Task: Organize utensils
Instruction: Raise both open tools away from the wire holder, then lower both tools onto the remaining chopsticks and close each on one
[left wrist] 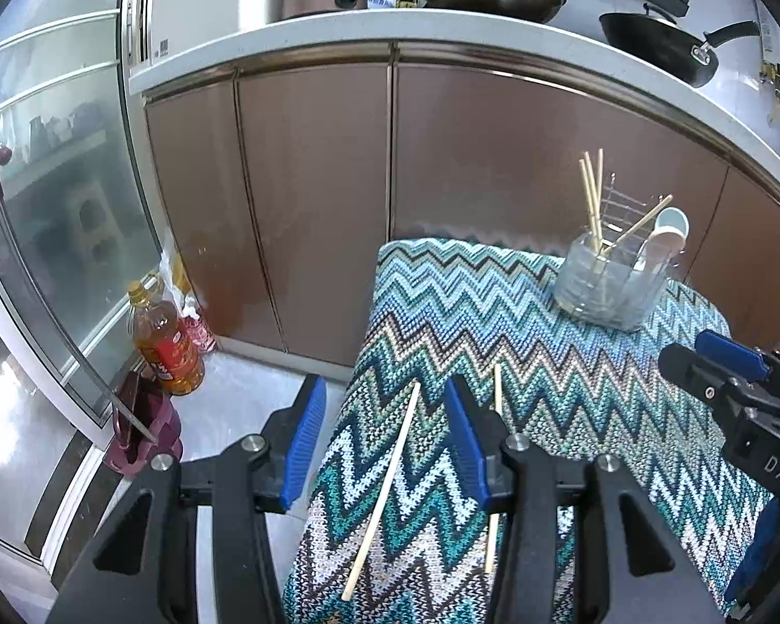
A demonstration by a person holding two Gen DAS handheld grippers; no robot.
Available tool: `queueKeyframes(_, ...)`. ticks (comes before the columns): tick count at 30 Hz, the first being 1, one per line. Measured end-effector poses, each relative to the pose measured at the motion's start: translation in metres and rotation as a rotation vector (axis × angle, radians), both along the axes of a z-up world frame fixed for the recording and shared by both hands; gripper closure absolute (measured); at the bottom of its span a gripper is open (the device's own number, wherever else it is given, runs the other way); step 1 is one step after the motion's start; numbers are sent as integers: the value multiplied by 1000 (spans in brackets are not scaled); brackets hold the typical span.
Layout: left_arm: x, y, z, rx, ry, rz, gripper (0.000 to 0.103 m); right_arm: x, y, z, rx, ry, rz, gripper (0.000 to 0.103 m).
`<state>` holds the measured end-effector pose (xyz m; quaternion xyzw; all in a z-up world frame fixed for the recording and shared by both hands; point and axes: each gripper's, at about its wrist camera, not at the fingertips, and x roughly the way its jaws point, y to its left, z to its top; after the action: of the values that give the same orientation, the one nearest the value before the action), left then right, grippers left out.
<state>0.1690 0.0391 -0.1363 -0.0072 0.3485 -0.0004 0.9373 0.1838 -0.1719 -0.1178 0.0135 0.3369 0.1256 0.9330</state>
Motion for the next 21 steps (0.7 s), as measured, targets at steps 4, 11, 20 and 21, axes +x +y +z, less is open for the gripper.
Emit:
queueKeyframes(4,6,5,-8,-2,22,2,58,8,7,-9,-6,28,16,48)
queueKeyframes(11,19,9,-24,-11,68,-3,58,22,16,-25,-7,78,41,48)
queueKeyframes(20,58,31,-51,-100,254,-111,58,61,22,-57,46,258,91,48)
queueKeyframes(21,62,31,-54,-100,273,-121,58,71,21,-65,56,302,95,48)
